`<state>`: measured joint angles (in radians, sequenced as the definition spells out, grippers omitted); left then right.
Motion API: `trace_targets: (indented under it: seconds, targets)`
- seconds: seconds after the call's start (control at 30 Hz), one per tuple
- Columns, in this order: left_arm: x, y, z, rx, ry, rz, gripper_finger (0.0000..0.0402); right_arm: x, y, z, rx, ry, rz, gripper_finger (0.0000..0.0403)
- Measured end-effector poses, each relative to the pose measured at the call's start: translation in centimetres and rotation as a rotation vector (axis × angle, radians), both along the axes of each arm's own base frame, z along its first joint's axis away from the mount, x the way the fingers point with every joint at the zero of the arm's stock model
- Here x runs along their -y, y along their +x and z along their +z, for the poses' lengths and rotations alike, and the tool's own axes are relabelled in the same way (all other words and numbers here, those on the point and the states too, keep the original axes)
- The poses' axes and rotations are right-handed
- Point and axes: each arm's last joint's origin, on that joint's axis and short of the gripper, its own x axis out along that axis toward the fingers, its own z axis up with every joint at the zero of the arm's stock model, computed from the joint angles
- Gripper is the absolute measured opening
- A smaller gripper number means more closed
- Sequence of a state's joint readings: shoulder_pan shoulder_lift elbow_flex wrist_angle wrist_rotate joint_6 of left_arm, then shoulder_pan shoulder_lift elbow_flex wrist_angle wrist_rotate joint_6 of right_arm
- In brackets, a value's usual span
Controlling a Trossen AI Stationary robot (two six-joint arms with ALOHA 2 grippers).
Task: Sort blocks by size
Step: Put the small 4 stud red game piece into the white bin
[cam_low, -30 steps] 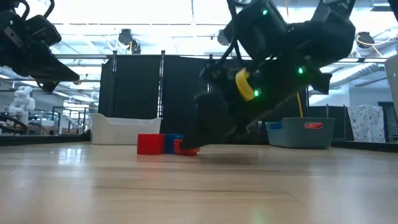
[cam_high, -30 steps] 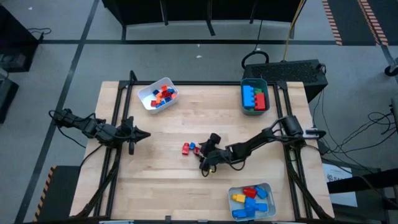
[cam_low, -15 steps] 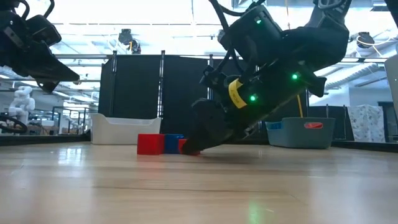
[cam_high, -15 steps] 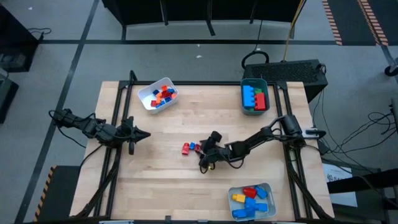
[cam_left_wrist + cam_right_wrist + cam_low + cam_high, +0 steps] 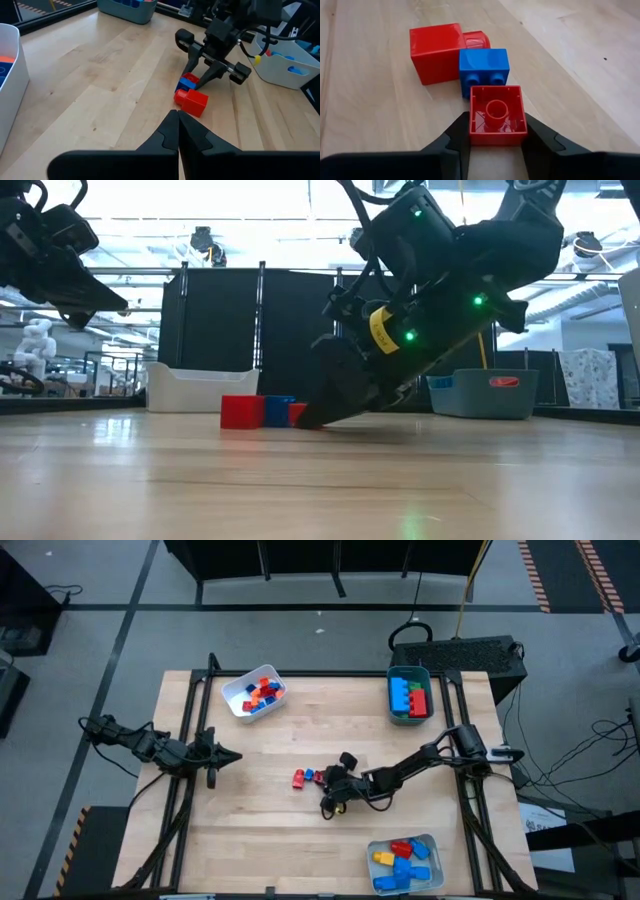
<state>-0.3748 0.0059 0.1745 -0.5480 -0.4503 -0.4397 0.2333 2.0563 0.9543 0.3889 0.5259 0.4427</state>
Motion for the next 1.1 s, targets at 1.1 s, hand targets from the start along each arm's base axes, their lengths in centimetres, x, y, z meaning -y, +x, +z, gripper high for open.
trace_targets:
  seconds: [1.1]
  targets:
    - [0.0, -0.1, -0.2, -0.018, 0.017, -0.003, 0.0002, 16.1, 13.3, 9.8, 0.147, -0.173, -0.107, 0.011]
